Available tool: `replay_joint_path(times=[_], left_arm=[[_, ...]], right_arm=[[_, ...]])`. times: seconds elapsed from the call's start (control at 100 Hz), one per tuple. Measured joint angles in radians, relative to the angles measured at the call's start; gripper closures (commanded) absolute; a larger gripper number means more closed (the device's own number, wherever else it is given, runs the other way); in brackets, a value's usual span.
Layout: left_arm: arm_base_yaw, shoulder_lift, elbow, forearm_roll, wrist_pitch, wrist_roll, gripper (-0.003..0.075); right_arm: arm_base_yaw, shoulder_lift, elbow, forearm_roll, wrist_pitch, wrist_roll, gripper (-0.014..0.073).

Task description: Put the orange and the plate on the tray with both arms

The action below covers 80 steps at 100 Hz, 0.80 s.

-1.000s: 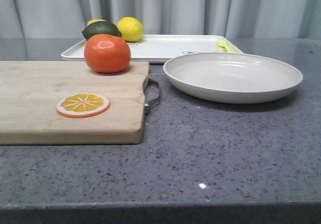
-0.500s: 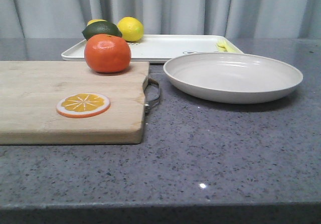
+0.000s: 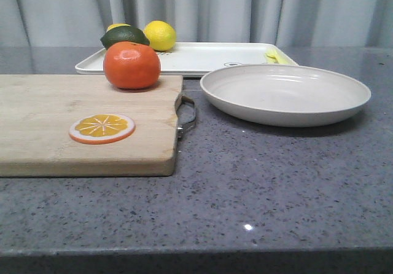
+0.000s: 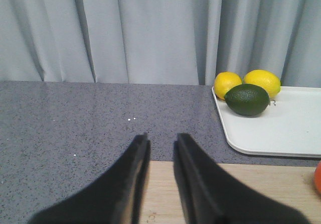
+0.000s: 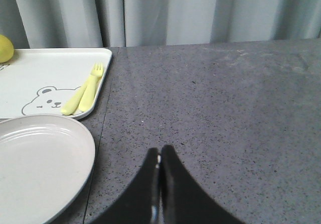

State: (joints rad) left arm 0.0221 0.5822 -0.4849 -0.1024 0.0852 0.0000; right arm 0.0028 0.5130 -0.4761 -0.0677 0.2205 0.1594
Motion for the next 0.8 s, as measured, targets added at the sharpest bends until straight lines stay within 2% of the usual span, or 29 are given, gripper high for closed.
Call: replay_joint_path(times=[0.08,0.15,0.29,0.43,0.8], left_arm=[[0.000,0.029,-0.026,-0.001,0.010,0.000,0.0267],[0.000,0.055,-0.051,-0.001,0.017,0.000,0.0218],[0.000,0.113,-0.108,-0.002,0.065,0.000,0.0161],[-0.041,0.191,-0.175,-0.002,0.124,0.000,0.0111],[-0.241,0.459,-0.397,-0.048,0.263,0.000,0.0100]], right_arm=[[0.000,0.000,0.000,0.000,0.000,0.000,0.0651],[0.000,0.000,0.000,0.000,0.000,0.000,0.0651],[0.000,0.000,0.000,0.000,0.000,0.000,0.0651],[0.000,0.000,0.000,0.000,0.000,0.000,0.0651],[0.000,0.000,0.000,0.000,0.000,0.000,0.0651]])
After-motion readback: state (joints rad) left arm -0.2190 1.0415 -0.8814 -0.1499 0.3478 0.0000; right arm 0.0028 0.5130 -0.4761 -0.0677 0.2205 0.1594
